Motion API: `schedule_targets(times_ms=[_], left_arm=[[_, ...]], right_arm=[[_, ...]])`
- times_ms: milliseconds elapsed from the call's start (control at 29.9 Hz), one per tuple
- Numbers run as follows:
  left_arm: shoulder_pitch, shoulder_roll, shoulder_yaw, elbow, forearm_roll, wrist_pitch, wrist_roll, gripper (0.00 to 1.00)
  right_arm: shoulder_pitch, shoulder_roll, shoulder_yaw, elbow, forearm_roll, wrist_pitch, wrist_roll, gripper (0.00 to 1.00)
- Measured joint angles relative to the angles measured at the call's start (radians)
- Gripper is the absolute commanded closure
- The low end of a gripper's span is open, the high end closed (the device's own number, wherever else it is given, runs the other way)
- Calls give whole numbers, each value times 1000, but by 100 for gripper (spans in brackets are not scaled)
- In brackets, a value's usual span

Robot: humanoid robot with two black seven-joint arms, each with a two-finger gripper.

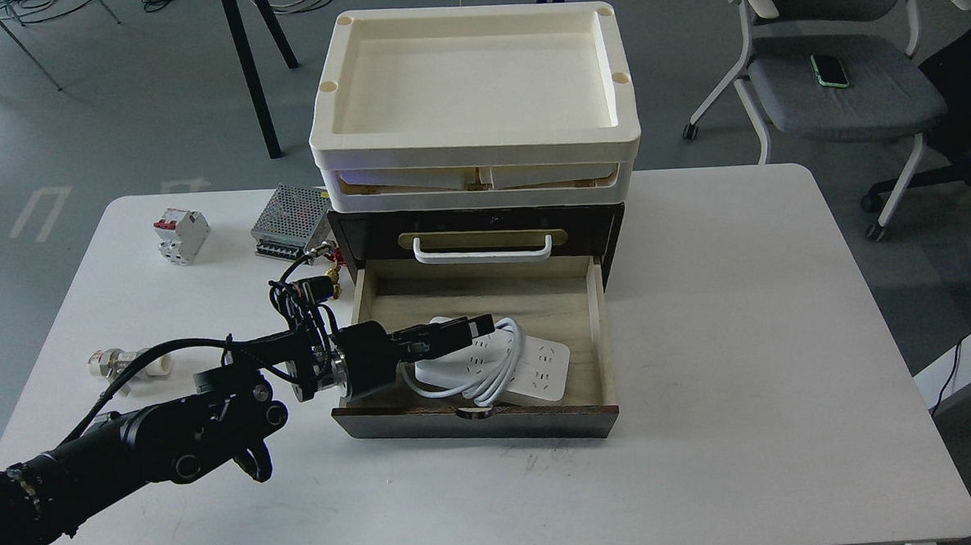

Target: Put charging cable into cabinet

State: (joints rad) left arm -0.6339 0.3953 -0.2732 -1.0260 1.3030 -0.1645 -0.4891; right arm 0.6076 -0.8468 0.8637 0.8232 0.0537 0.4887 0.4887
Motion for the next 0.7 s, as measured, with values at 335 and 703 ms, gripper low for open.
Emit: schedule_targets(times_ms=[335,703], left_arm=[[72,391,-157,-229,-450,-238,0,13],[-96,397,-371,284,-1057,-324,0,4]], right_arm=[[2,2,7,5,0,0,0,0],[37,116,99,17,0,0,0,0]])
